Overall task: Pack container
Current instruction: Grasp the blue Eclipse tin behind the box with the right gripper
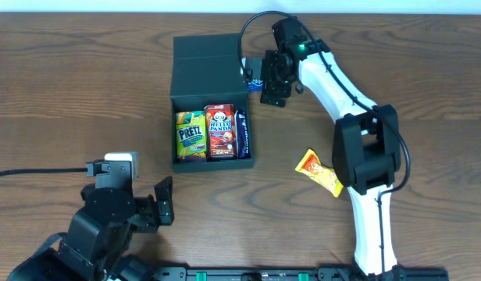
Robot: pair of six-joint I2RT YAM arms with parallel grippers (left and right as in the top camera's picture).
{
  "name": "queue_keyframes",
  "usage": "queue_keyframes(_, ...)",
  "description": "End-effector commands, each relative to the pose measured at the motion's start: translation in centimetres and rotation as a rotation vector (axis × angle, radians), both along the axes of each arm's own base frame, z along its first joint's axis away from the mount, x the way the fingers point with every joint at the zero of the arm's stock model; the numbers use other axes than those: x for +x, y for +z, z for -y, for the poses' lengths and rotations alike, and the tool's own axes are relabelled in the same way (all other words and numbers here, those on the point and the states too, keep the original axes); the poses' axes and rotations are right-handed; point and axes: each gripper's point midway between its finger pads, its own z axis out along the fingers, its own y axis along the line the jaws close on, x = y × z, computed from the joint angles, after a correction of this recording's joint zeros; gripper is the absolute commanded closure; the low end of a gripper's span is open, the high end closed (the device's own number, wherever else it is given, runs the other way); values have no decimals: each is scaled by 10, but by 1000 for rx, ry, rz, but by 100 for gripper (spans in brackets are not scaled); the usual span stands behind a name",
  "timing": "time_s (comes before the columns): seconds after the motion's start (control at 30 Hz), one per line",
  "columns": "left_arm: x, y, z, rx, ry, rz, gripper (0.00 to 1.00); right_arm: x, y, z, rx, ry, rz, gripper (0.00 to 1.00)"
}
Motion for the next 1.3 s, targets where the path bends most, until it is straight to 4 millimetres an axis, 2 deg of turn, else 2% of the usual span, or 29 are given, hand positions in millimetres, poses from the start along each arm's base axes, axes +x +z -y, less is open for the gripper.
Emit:
queue_keyframes(0.0,-1,2,-1,-11,8,2,5,6,-6,-5,35,21,-16,1)
queue_keyframes(0.27,-1,2,-1,-11,8,2,5,15,1,-9,49,22,1,1)
queue_keyframes(0.5,-1,2,-1,-11,8,2,5,11,-23,-6,35,18,-45,1)
queue_keyframes(0.83,-1,2,-1,-11,8,2,5,14,-34,2,33,-2,-61,3)
queue_keyframes(1.0,-1,2,-1,-11,8,2,5,12,-43,3,44,-17,-86,11)
queue_keyframes(1.27,-1,2,-1,-11,8,2,5,19,-48,1,65,-74,-86,41)
